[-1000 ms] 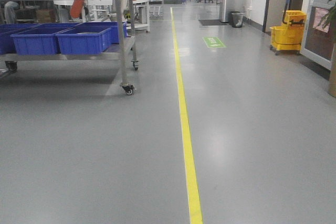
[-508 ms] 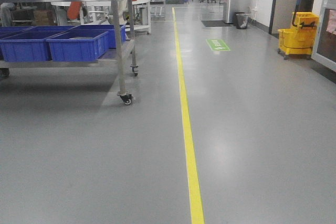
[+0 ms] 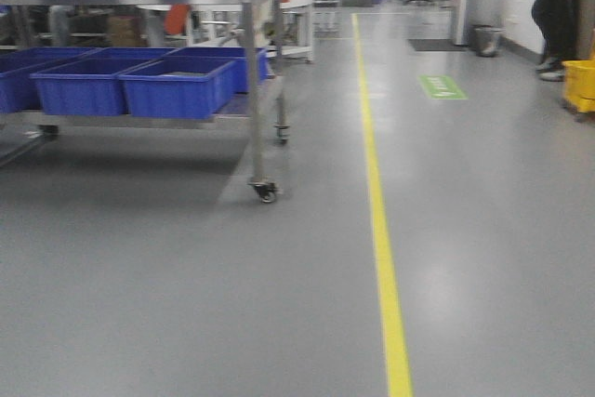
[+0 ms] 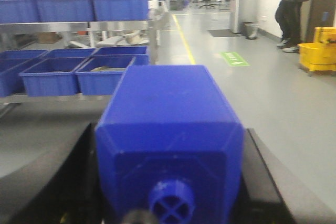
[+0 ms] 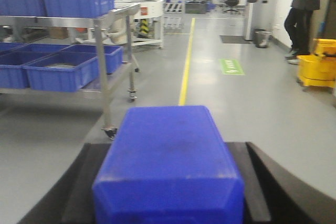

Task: Pick and sort blue part to right shelf
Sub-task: 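Turn the base toward the shelves of blue bins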

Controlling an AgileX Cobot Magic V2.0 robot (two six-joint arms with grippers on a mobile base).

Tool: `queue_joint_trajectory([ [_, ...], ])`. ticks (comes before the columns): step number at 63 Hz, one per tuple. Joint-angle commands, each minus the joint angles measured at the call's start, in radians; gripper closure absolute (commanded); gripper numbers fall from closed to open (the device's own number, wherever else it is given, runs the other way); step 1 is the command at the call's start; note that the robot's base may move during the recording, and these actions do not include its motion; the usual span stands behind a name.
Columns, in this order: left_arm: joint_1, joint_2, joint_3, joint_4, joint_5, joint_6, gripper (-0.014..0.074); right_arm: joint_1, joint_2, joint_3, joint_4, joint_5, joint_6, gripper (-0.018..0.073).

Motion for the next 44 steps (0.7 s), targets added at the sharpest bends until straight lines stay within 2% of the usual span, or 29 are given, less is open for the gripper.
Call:
queue_joint_trajectory([
  [1, -0.001, 0.011, -0.031, -0.003, -0.09, 0.003, 0.0212, -0.007, 0.009, -0.032, 0.002, -0.091, -0.006, 0.0125],
  [44, -0.001, 0.011, -0.031, -0.003, -0.09, 0.003, 0.0212, -0.007, 0.009, -0.032, 0.002, -0.091, -0.006, 0.0125],
])
